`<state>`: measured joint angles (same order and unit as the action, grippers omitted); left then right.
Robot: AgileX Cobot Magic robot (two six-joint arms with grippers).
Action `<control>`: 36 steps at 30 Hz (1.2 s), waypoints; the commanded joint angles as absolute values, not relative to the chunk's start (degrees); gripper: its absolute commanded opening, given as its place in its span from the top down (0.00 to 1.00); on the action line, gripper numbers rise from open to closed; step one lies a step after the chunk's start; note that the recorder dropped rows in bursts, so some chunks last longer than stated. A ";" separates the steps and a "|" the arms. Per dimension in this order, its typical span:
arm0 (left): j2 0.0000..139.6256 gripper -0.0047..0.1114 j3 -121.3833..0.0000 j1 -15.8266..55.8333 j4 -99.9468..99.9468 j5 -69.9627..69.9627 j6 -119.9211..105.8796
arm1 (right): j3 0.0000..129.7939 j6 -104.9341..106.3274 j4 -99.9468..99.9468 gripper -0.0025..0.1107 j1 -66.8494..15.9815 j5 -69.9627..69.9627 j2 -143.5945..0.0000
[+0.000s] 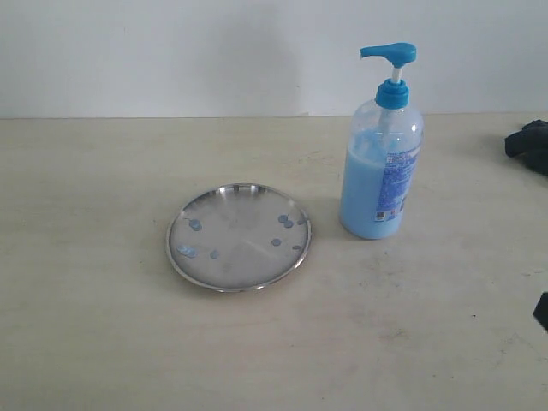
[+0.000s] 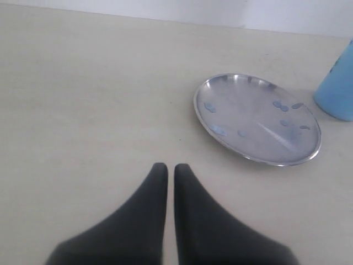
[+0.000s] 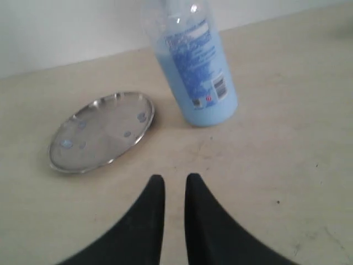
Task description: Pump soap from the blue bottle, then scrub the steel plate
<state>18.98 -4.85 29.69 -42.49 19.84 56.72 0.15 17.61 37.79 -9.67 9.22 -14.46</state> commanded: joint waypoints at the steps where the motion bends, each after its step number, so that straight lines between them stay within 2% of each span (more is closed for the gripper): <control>1: 18.80 0.92 -4.65 29.89 -42.90 19.22 57.01 | 0.00 17.32 37.40 0.96 -9.66 13.45 -14.66; 9: 18.80 0.92 -4.65 29.88 -42.90 15.94 57.01 | 0.00 14.04 38.94 0.96 -9.66 14.65 -14.66; 14: 18.92 0.92 -8.54 29.88 -48.87 -5.38 56.10 | 0.00 14.04 38.94 0.96 -9.66 14.65 -14.66; 16: 21.65 0.92 -13.31 29.88 -47.52 1.40 57.17 | 0.00 14.04 38.94 0.96 -9.66 14.65 -14.66; 18: 28.51 0.92 -19.00 29.88 -45.77 16.61 59.08 | 0.00 14.04 38.94 0.96 -9.66 14.65 -14.66; 19: 33.55 0.92 -21.13 29.88 -46.01 19.84 58.22 | 0.00 14.04 38.94 0.96 -9.66 14.65 -14.66; 21: 44.04 0.92 -24.56 29.88 -44.93 16.85 53.12 | 0.00 14.04 38.94 0.96 -9.66 14.65 -14.66; 25: 68.16 0.92 -34.48 29.88 -30.44 6.63 42.23 | 0.00 14.04 38.94 0.96 -9.66 14.65 -14.66; 29: 86.31 0.92 -45.62 29.88 -14.90 17.25 35.61 | 0.00 14.04 38.94 0.96 -9.66 14.65 -14.66; 32: 93.92 0.92 -52.87 29.88 -3.68 24.97 23.07 | 0.00 14.04 38.94 0.96 -9.66 14.65 -14.66; 36: 100.71 0.92 -60.88 29.88 8.06 27.69 11.42 | 0.00 14.04 38.94 0.96 -9.66 14.65 -14.66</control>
